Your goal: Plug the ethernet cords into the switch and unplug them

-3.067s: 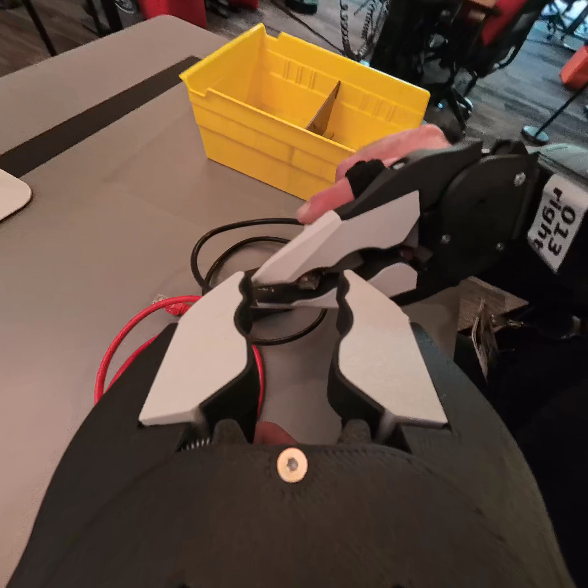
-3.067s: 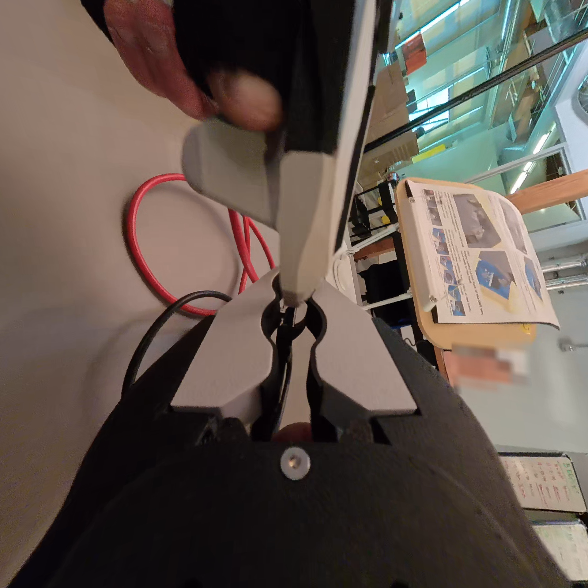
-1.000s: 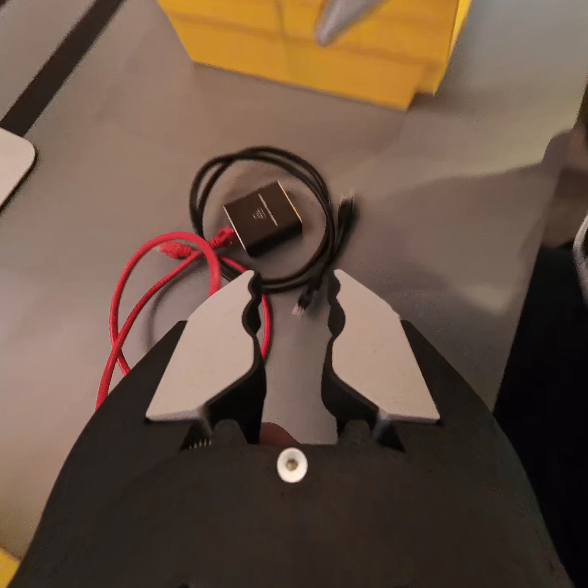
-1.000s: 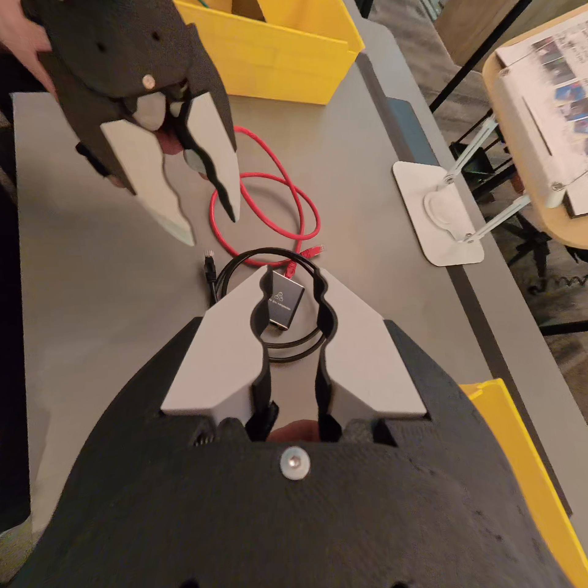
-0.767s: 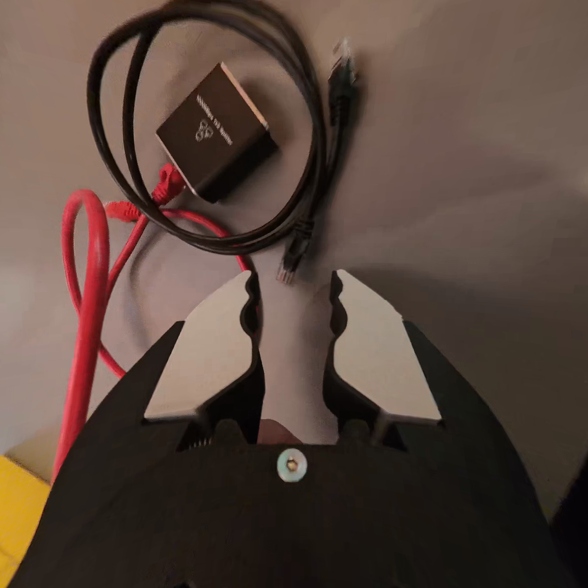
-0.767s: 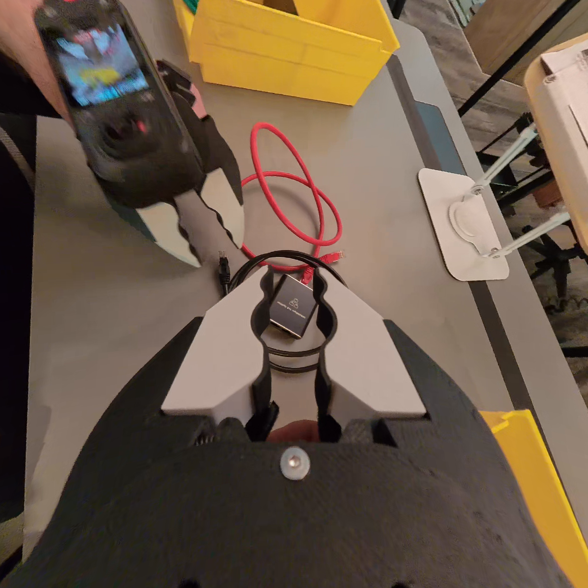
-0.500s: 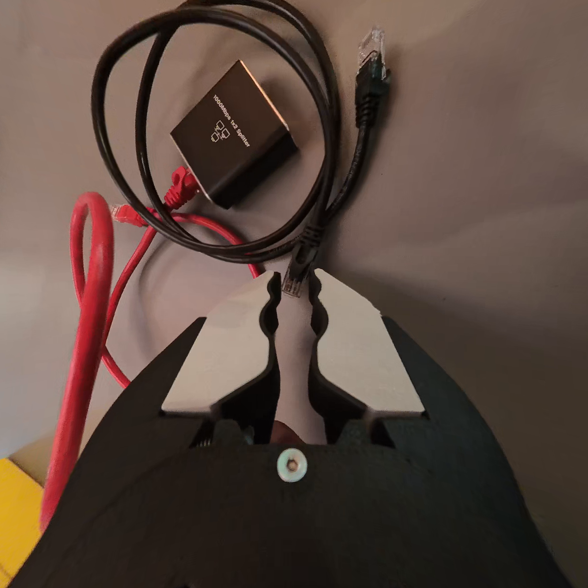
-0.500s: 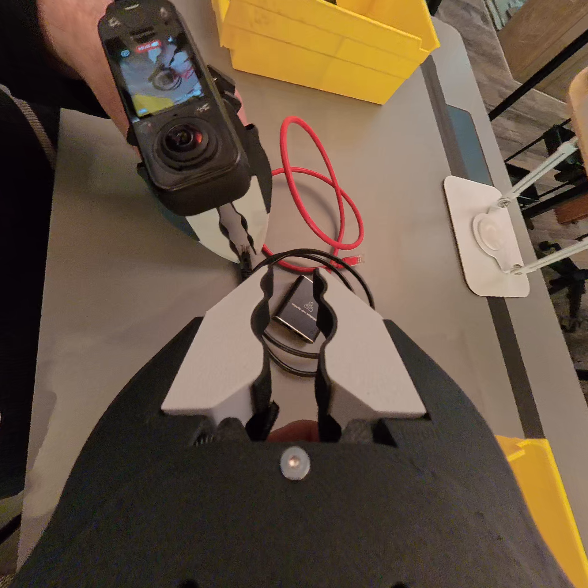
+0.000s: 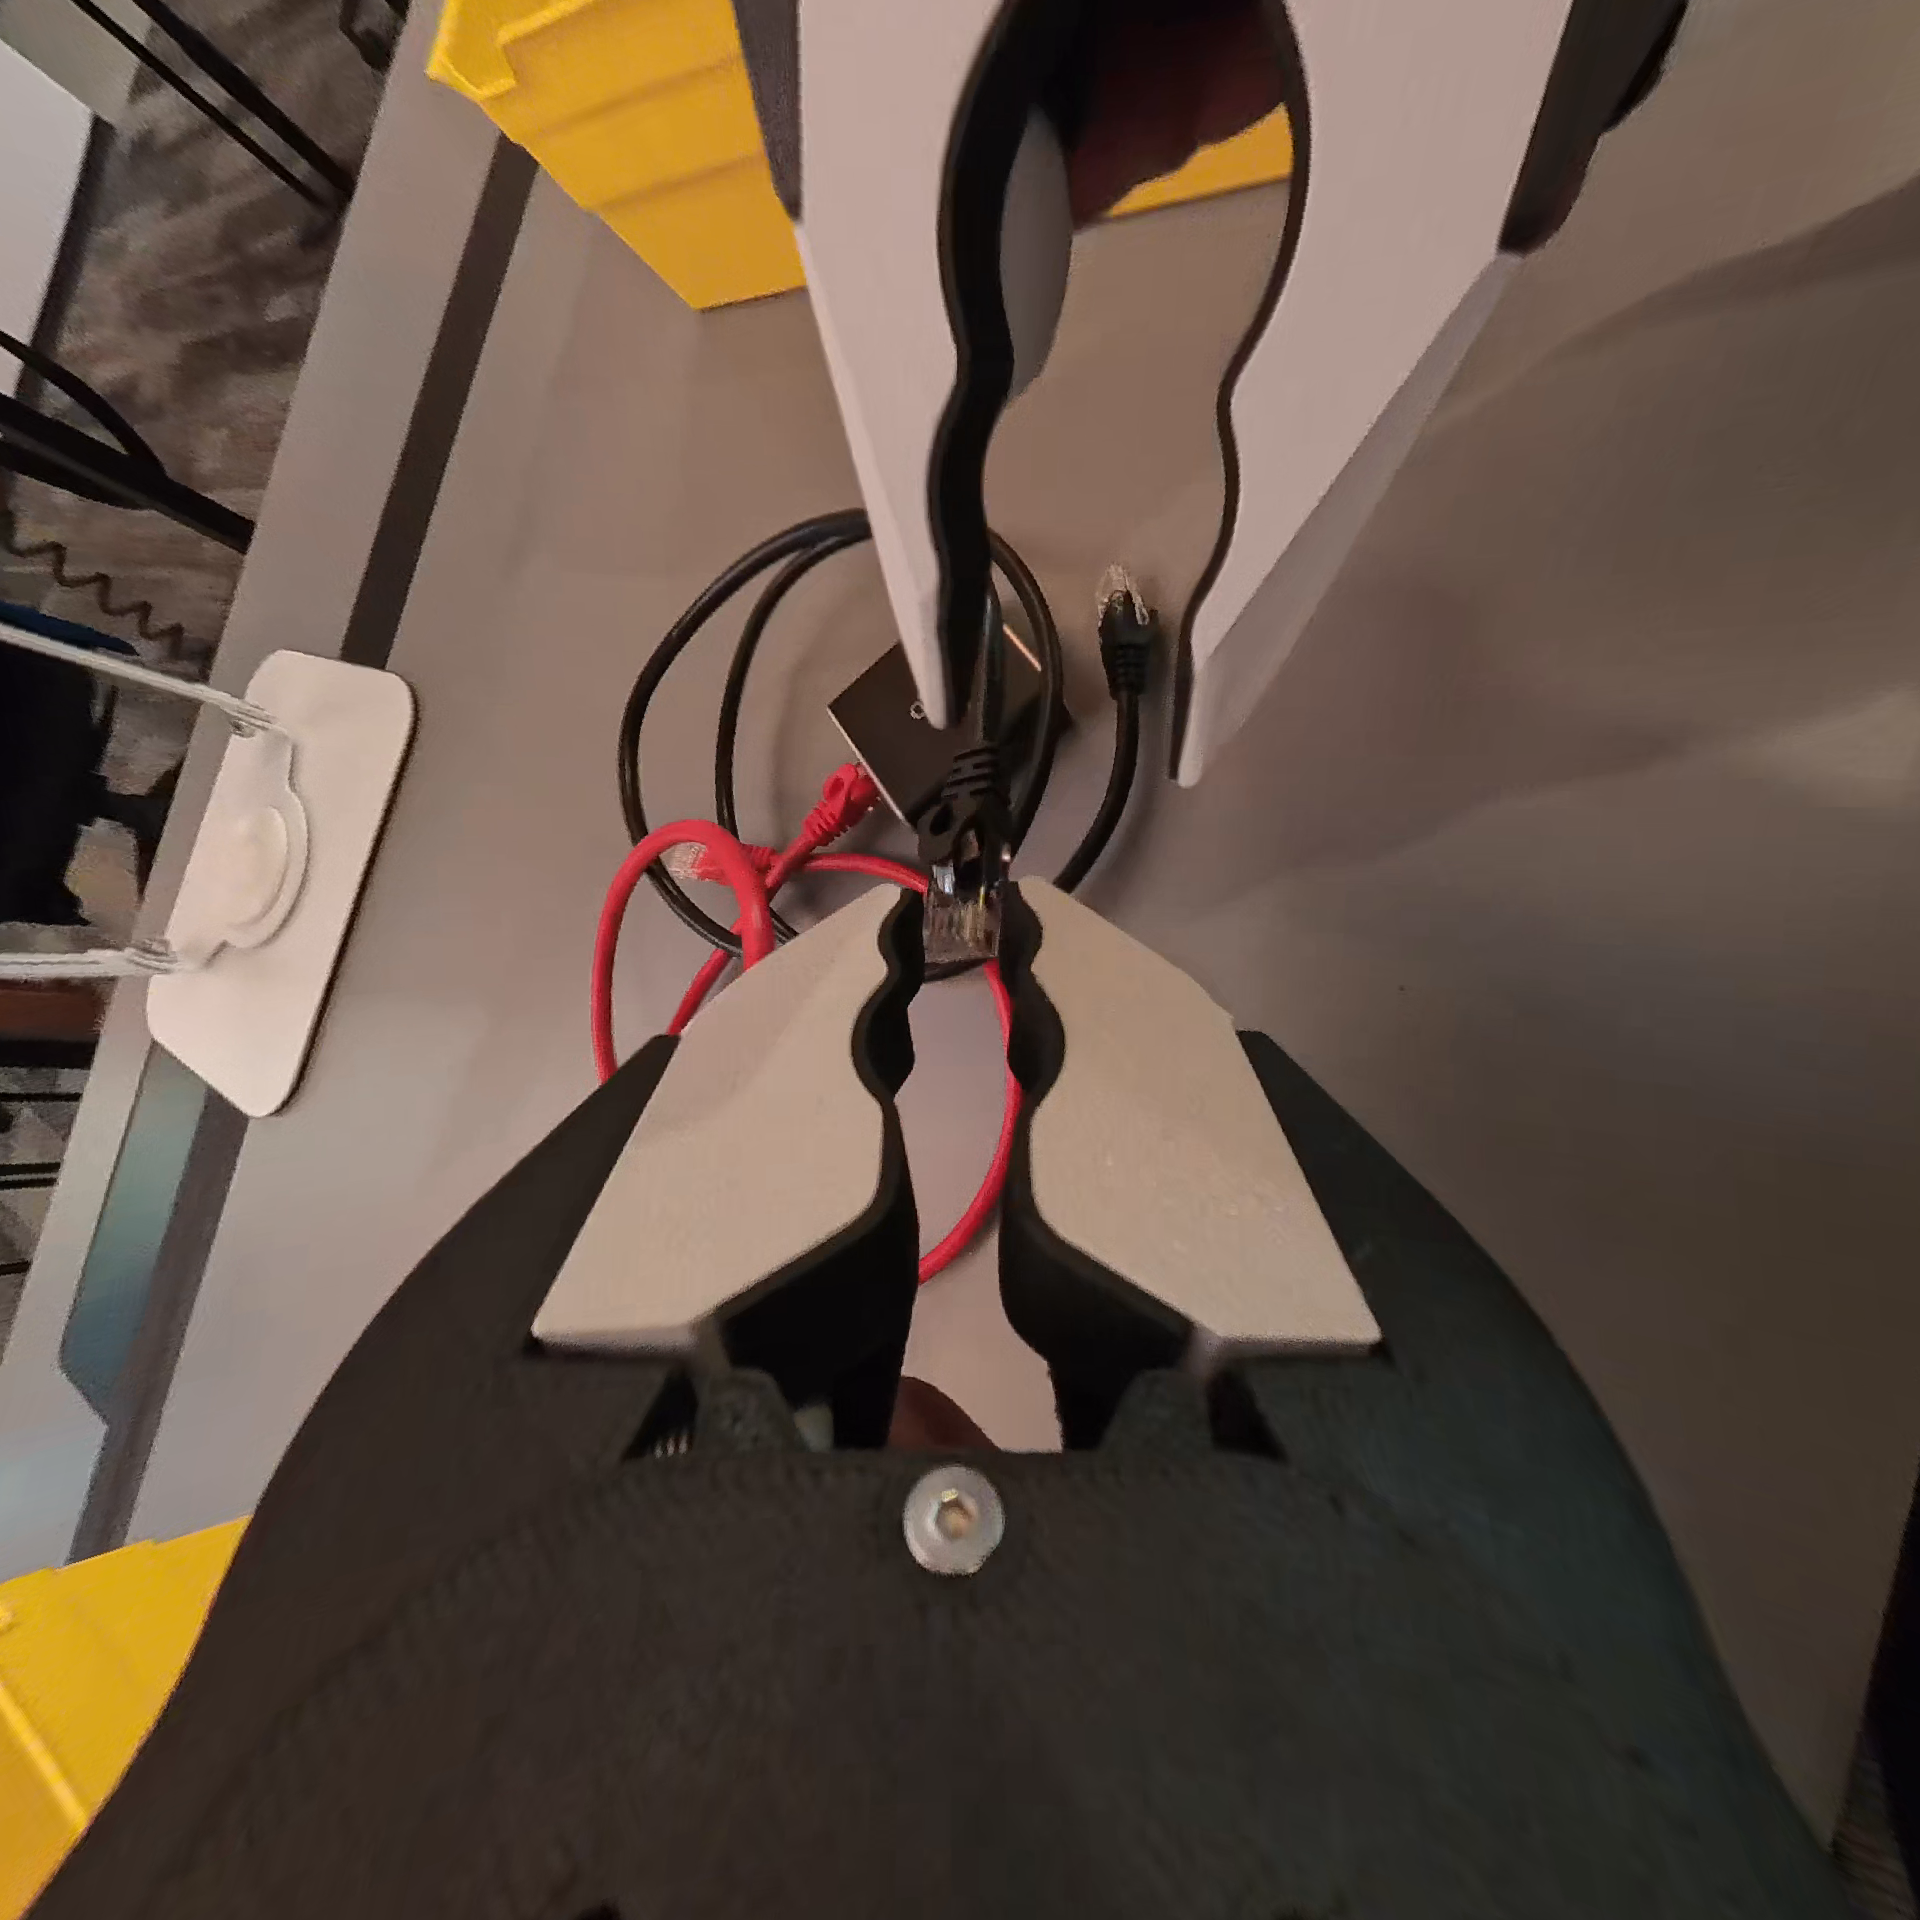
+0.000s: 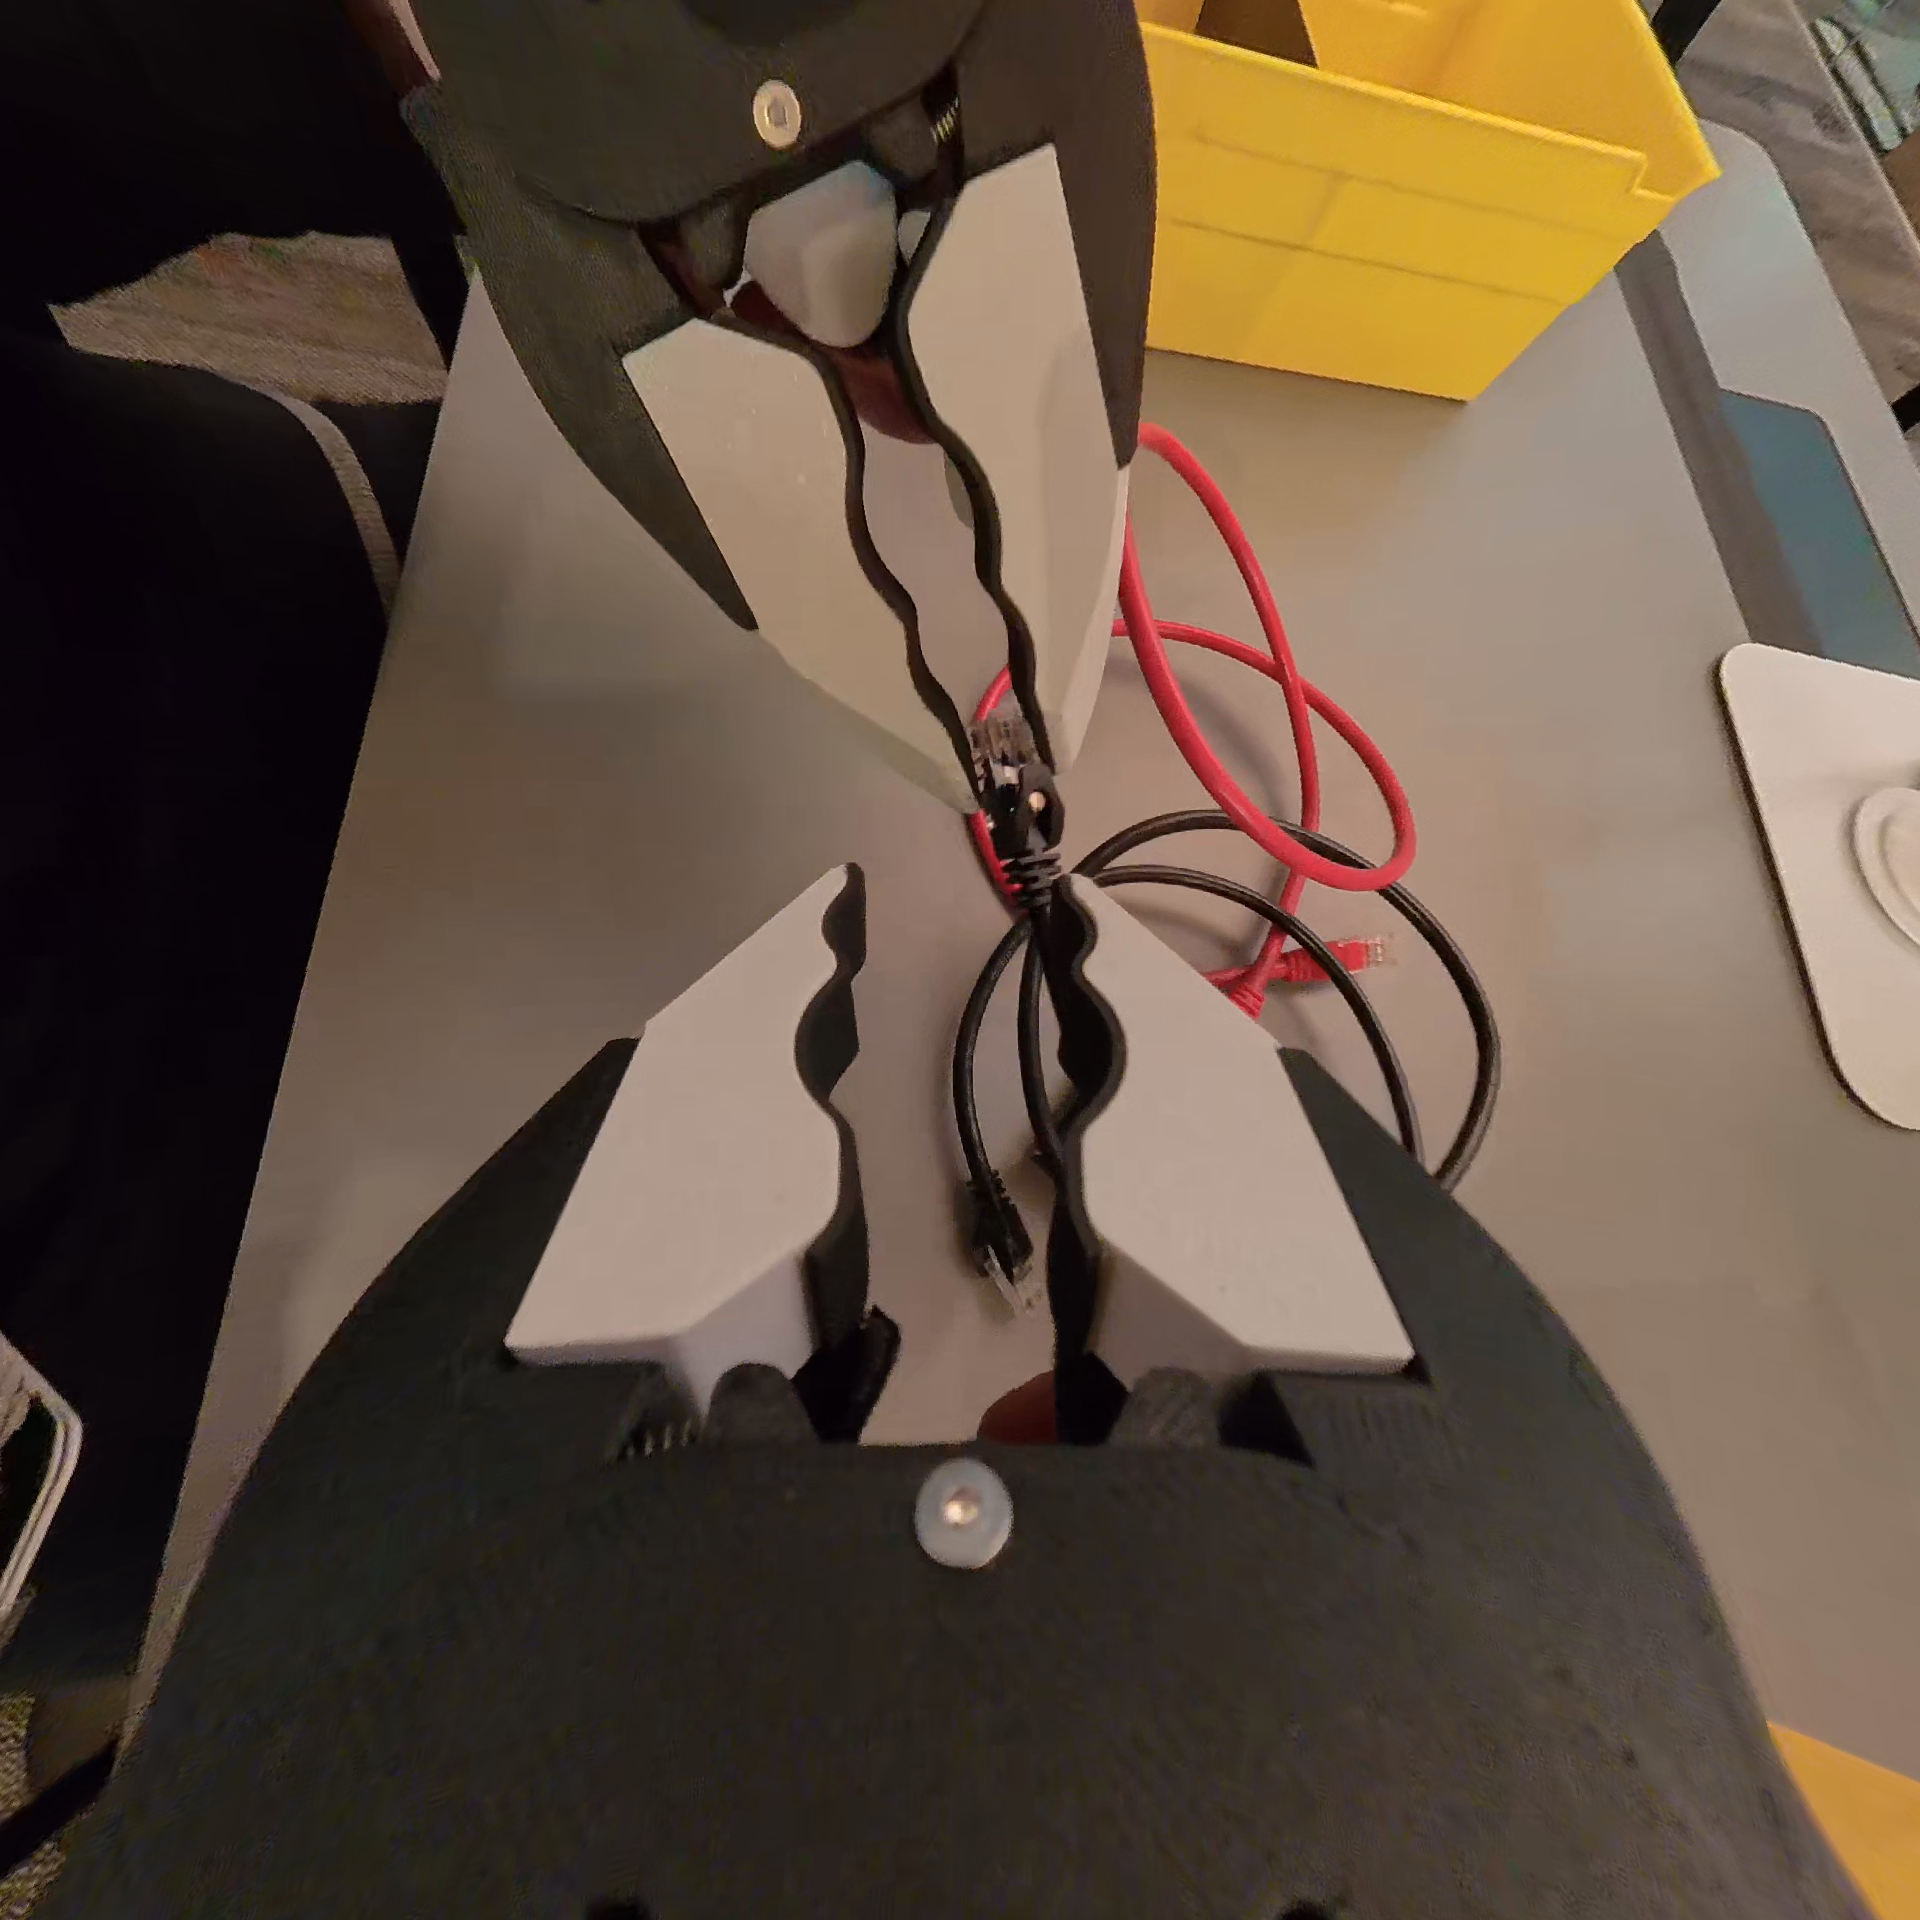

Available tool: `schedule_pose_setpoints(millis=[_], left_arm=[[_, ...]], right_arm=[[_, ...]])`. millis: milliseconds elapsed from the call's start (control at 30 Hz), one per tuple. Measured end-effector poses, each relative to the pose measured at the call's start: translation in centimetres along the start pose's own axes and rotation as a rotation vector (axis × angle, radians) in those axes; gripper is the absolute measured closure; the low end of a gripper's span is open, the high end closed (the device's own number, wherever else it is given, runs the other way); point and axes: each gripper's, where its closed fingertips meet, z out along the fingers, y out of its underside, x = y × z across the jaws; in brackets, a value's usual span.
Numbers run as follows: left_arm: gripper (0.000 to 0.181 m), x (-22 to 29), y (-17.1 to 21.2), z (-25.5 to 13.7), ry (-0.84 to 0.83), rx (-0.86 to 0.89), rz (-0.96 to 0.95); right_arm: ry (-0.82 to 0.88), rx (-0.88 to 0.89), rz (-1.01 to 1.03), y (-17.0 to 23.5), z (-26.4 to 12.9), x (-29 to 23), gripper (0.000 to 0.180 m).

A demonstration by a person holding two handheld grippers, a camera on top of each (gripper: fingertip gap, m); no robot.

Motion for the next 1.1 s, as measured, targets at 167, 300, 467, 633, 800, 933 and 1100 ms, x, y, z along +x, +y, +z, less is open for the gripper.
schedule_pose_setpoints(millis=[167, 300, 467, 633, 800, 933, 1100], left_arm=[[0.167, -1.2, -0.5, -1.5, -0.050, 0.043, -0.001], [0.168, -2.1, -1.4, -2.7, -0.074, 0.102, -0.030], [0.168, -2.7, -2.3, -3.9, -0.097, 0.150, -0.040], [0.168, -2.5, -3.3, -5.2, -0.054, 0.229, -0.081], [0.168, -2.1, -3.6, -5.7, -0.011, 0.256, -0.090], [0.169, -1.4, -4.0, -6.0, 0.030, 0.275, -0.076], [0.169, -0.5, -4.3, -6.3, 0.073, 0.275, -0.049]], right_arm=[[-0.074, 0.125, 0.060, -2.1, -0.8, -0.7, 0.157], [-0.296, 0.211, 0.211, -3.5, -1.7, -3.3, 0.149], [-0.360, 0.253, 0.465, -2.1, 1.0, -2.2, 0.132], [-0.388, 0.561, 0.692, -4.6, 0.3, 1.2, 0.127], [-0.488, 0.758, 0.723, -6.4, -1.6, 1.4, 0.135], [-0.525, 0.831, 0.706, -7.3, -2.7, 1.1, 0.145], [-0.549, 0.778, 0.642, -7.3, -2.3, -0.2, 0.161]])
